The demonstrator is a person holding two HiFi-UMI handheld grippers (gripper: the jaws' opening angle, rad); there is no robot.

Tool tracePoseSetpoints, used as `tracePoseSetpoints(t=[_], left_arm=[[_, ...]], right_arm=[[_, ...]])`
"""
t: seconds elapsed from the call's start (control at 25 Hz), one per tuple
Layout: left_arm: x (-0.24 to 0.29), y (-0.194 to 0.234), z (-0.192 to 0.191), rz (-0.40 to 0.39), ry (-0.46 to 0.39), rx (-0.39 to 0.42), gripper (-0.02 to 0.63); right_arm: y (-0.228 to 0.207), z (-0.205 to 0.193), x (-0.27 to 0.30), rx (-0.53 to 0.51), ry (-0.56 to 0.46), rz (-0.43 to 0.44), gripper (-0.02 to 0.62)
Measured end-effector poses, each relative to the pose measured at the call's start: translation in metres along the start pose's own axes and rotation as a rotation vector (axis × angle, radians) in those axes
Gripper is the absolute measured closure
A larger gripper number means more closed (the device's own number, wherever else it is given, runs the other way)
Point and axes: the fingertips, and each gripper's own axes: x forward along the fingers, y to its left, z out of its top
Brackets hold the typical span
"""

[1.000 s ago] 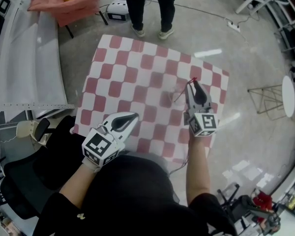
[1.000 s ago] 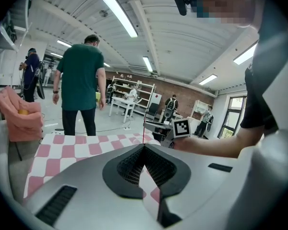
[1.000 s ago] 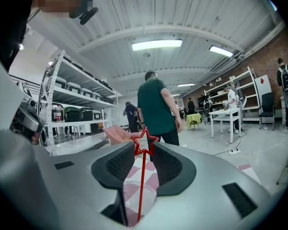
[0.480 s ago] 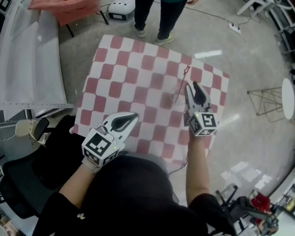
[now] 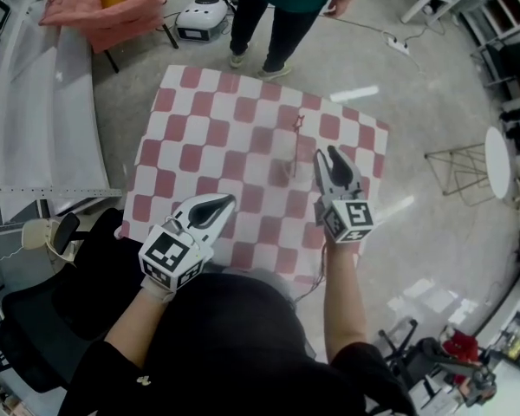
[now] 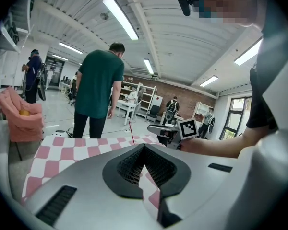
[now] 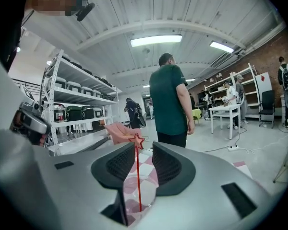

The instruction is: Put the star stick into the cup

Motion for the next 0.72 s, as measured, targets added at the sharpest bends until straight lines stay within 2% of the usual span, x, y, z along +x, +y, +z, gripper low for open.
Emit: tracePoseSetpoints(t=[0.32, 0.52, 0.72], left_arm=[[0.005, -0.043, 0.026, -0.017, -0.069, 0.032, 0.565], [0.012, -0.076, 0.035, -0.049, -0.089, 0.058, 0.565], [0.02, -0.104, 0.041, -0.074, -0.095, 0.094, 0.565]], right_arm=[[0.026, 0.033, -0.067, -0.018, -0.029, 0.044, 0.53], [0.036, 0.045, -0.114, 0.002, -0.035, 0.028, 0.564], [0.043, 0.057, -0.157, 0.016, -0.052, 0.021, 0.572]])
